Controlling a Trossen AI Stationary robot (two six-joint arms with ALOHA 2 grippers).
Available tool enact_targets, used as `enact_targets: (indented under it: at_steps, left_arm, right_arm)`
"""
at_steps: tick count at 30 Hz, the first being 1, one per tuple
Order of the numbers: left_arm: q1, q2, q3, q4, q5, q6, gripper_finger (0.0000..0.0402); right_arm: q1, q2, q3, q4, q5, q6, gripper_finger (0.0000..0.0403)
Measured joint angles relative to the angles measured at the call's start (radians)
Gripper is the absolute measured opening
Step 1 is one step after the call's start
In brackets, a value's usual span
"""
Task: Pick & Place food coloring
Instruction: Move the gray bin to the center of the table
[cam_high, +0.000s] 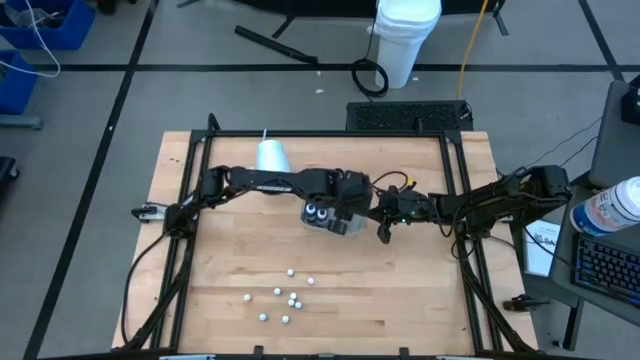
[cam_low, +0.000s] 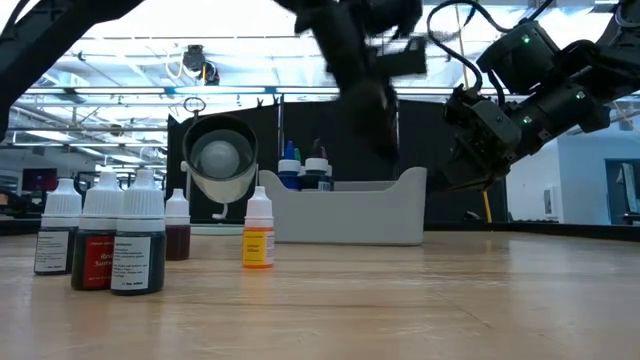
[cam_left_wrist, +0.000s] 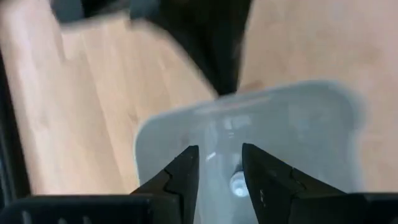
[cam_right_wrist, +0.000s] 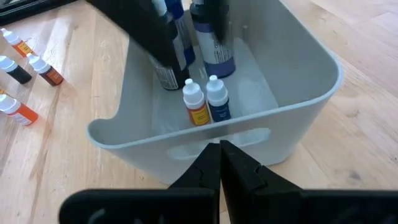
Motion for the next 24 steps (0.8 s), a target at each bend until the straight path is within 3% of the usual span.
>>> enact_targets:
  at_steps: [4,7,8,12,16,19,24]
  left_arm:
    - [-0.042,0.000,0.191,-0.160,-0.033,0.017,0.0125]
    - [-0.069,-0.001,0.366,-0.405,-0.094,0.016,0.0124]
    - [-0.073,-0.036,0.362,-0.448,-0.102,0.013,0.0124]
    - [-0.083,-0.271,0.224,-0.548,-0.107,-0.054,0.0109]
    - [-0.068,-0.528,0.062,-0.558,-0.054,-0.223,0.0060]
    - [-0.066,-0.737,-0.142,-0.373,-0.007,-0.256,0.0014]
    - [-0.061,-1.052,-0.548,-0.060,0.037,-0.333,0.0010]
  right_arm:
    - [0.000,0.000,0.000,-0.010,0.000,0.000,0.0000]
    - [0.001,0.000,0.000,-0.015,0.000,0.004,0.0000]
    - [0.001,0.000,0.001,-0.021,0.000,0.008,0.0000]
    - [0.001,0.000,-0.006,-0.024,0.000,0.009,0.0000]
    - [0.001,0.001,-0.011,-0.022,0.001,0.002,0.0000]
    - [0.001,0.000,-0.011,-0.013,0.002,-0.006,0.0000]
    - [0.001,0.001,-0.012,0.008,0.001,-0.022,0.0000]
